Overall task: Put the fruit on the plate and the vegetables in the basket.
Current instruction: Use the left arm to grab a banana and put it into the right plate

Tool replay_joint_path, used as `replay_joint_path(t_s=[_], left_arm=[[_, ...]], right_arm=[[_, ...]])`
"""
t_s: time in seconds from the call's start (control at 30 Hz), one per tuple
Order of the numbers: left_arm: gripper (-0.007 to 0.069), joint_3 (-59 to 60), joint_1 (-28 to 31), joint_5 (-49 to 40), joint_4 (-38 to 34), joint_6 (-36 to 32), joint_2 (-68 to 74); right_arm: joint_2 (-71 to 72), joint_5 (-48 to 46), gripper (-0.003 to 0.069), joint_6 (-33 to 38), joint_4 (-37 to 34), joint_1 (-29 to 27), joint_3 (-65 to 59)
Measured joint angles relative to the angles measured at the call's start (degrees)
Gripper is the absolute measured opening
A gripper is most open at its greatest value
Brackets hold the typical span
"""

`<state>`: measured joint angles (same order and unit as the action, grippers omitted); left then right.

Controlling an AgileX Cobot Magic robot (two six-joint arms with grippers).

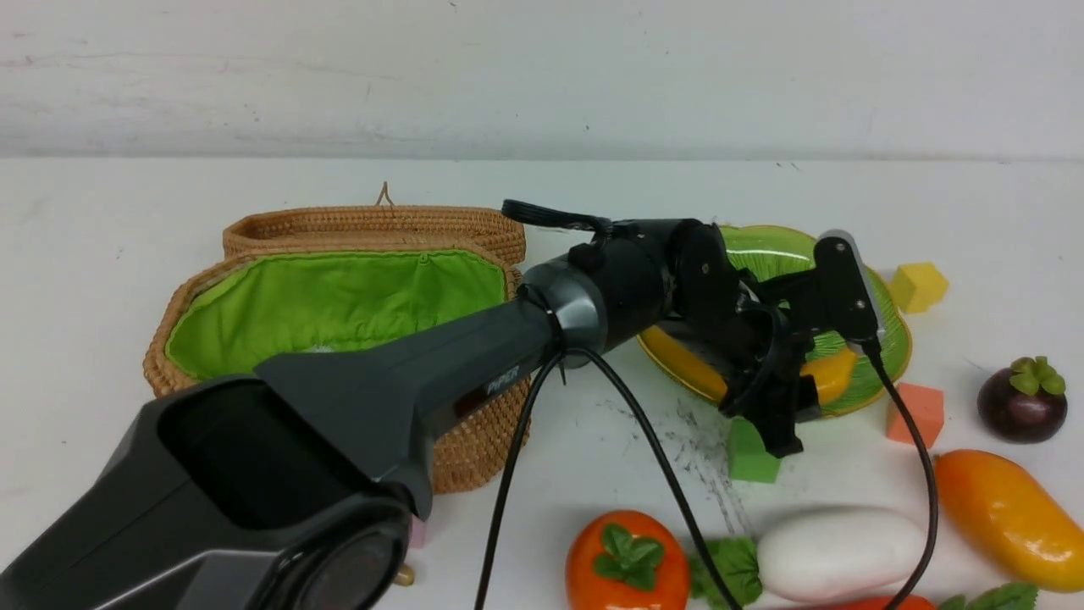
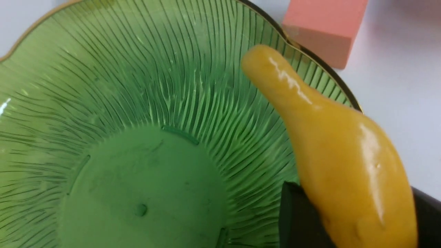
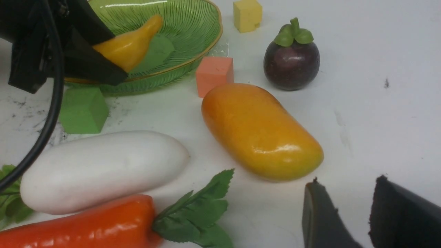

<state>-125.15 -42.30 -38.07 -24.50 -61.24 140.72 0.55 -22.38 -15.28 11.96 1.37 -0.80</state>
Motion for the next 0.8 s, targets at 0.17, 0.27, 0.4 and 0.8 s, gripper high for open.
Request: replay_joint_path(t_s=[0.17, 0.27, 0.4, 0.8], left_arm=[[0.0337, 0.0, 0.0, 0.19, 0.0, 0.78, 0.0], [0.0426, 0.0, 0.02, 0.17, 0.11, 1.18, -0.05], [0.0577, 0.0, 0.07, -0.46, 0.19, 2.26, -0.38], [0.0644, 0.0, 0.07, -9.64, 2.71, 7.03, -11.04]], right_arm=[[0.0, 0.0, 0.0242, 0.0, 0.05, 0.0, 0.0], [0.0, 0.0, 0.0242, 0.0, 0.05, 0.0, 0.0], [0.0, 0.0, 0.0242, 0.0, 0.05, 0.0, 0.0], [0.0, 0.0, 0.0242, 0.0, 0.15, 0.0, 0.0]])
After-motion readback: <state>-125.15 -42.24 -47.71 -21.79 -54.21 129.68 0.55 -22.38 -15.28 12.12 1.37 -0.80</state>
